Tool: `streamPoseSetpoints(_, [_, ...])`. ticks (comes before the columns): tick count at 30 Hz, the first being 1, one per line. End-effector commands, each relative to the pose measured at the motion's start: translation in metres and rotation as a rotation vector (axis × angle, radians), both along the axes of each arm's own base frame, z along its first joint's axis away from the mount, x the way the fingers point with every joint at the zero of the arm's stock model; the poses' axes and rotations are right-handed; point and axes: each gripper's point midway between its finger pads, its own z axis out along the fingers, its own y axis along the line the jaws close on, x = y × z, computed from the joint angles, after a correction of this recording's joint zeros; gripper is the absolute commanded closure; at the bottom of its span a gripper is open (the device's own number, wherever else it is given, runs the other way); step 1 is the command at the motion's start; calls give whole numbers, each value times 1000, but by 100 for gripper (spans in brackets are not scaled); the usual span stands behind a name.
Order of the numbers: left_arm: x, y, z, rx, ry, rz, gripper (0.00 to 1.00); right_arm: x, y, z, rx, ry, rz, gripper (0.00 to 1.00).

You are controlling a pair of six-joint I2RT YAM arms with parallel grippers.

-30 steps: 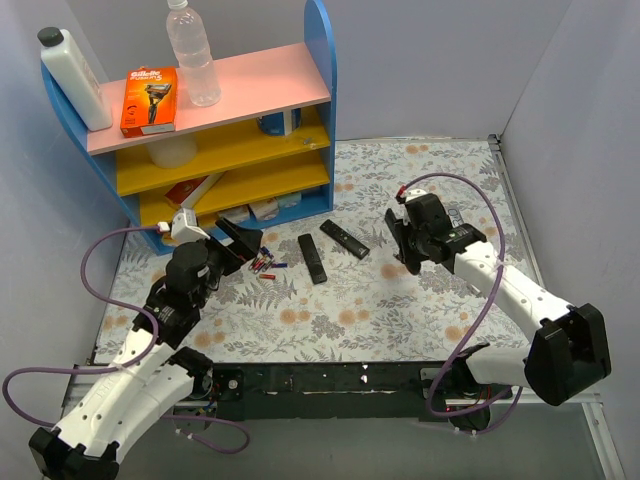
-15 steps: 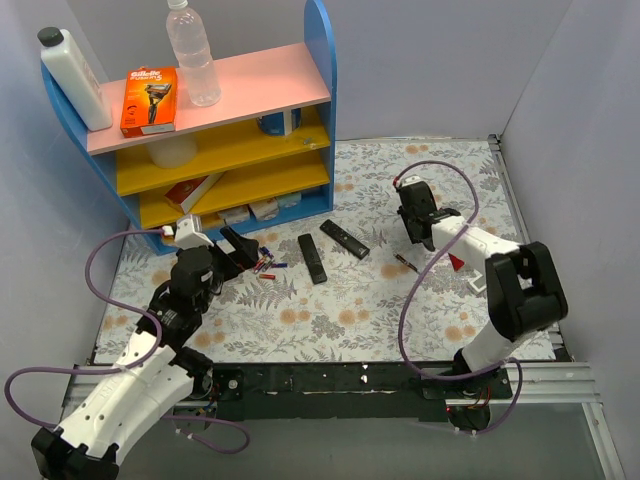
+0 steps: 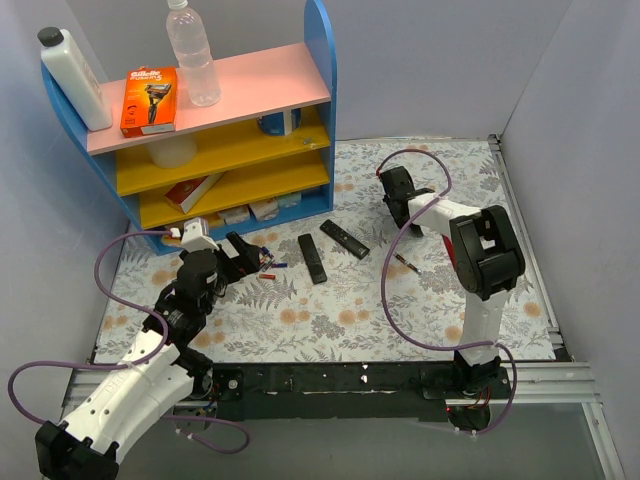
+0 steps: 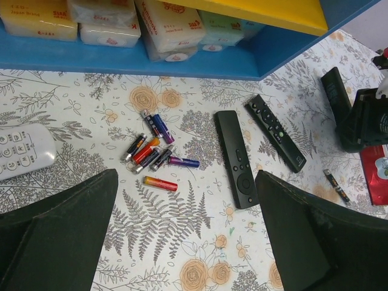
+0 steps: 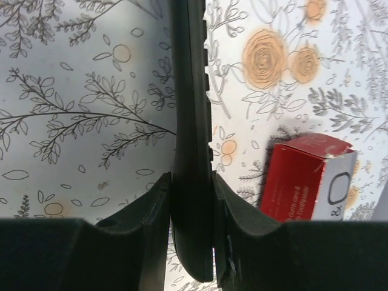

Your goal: Load the batteries into the remote control

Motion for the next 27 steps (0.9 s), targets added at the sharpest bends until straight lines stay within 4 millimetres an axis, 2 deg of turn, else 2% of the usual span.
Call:
streamPoseSetpoints(1, [4, 2, 7, 14, -38, 7, 2, -4, 9, -6, 35, 78, 21, 62])
streamPoseSetpoints(3, [4, 2, 7, 15, -40, 5, 2, -9, 11, -10, 44, 105, 17, 52])
streamPoseSetpoints(7, [5, 2, 8, 15, -43, 6, 2, -9, 24, -1, 120, 105, 26, 45])
streamPoseSetpoints(10, [5, 0, 8, 15, -44, -2, 2, -9, 35, 10, 183, 102, 43, 40])
streamPoseSetpoints(13, [4, -1, 8, 11, -45, -7, 2, -5, 50, 33, 262, 79, 76, 37])
streamPoseSetpoints(19, [4, -4, 11, -4, -57, -27, 2, -1, 73, 99, 417, -63, 161, 20])
streamPoseSetpoints(20, [3, -6, 11, -9, -56, -34, 2, -3, 74, 117, 447, -104, 163, 16])
streamPoseSetpoints(22, [3, -7, 12, -13, -59, -37, 2, -9, 79, 131, 485, -133, 188, 15])
streamPoseSetpoints(23, [3, -7, 12, -15, -59, -37, 2, -10, 79, 154, 515, -192, 199, 15])
streamPoseSetpoints(25, [2, -8, 14, -19, -63, -48, 2, -20, 78, 160, 540, -219, 220, 8])
streamPoseSetpoints(26, [1, -9, 15, -24, -66, -50, 2, -22, 80, 191, 595, -316, 220, 7])
streamPoseSetpoints(27, [0, -9, 17, -28, -71, -54, 2, -27, 78, 197, 617, -345, 215, 7])
